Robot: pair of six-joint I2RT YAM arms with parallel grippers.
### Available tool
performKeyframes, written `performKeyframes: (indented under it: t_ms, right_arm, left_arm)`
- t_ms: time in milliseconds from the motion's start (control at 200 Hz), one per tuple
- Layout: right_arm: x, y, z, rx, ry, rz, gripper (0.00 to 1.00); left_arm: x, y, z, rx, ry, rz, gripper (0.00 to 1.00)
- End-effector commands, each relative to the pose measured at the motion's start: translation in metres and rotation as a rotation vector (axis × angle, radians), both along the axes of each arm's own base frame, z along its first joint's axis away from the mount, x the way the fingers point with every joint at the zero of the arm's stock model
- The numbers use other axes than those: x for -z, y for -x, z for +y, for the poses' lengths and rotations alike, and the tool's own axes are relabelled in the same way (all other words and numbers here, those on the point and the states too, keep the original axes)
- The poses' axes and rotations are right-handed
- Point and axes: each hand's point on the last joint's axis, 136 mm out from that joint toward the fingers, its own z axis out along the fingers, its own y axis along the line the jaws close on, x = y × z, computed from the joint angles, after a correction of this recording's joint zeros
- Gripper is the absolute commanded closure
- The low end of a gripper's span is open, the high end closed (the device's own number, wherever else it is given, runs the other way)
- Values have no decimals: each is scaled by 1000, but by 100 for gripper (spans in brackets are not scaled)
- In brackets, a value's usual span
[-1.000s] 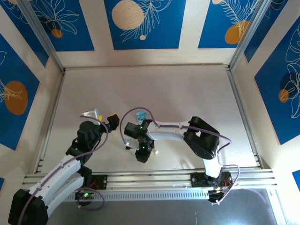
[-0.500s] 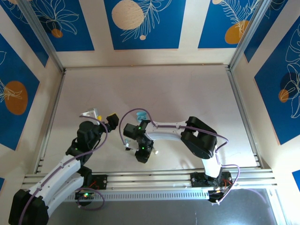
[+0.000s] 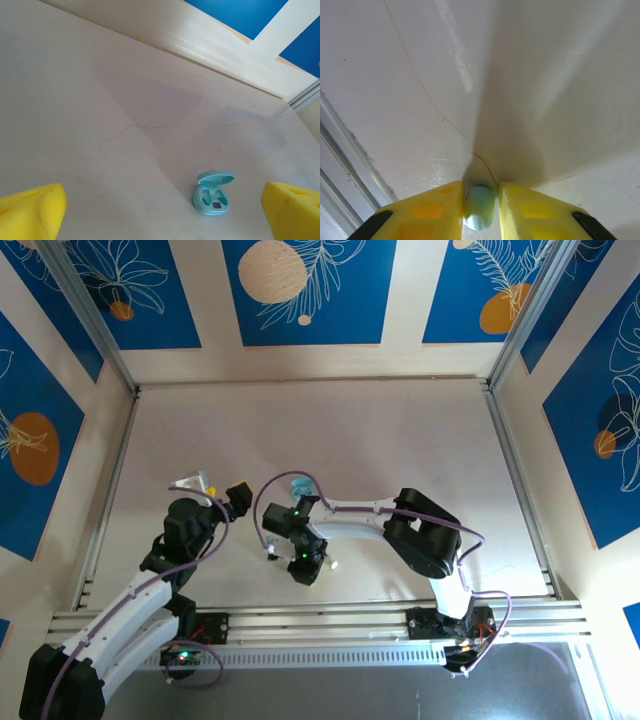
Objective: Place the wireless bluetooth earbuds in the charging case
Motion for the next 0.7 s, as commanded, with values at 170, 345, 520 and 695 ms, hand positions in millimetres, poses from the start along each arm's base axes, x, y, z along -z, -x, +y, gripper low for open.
performKeyframes:
  t_ms: [170,345,520,695]
  right_arm:
    - [2,7,-1,7,25,24,83]
    - [-7,0,1,50,13,1,86]
    - [-25,-13,4,125,-46,-24,87]
    - [-43,-39,-4,251,-65,-82,86]
  left_arm:
    - [2,1,1,5,21,5,0]
    - [1,1,1,8,24,5,0]
    - [2,2,1,7,22,2,0]
    - [0,1,-3,32,17,-9,0]
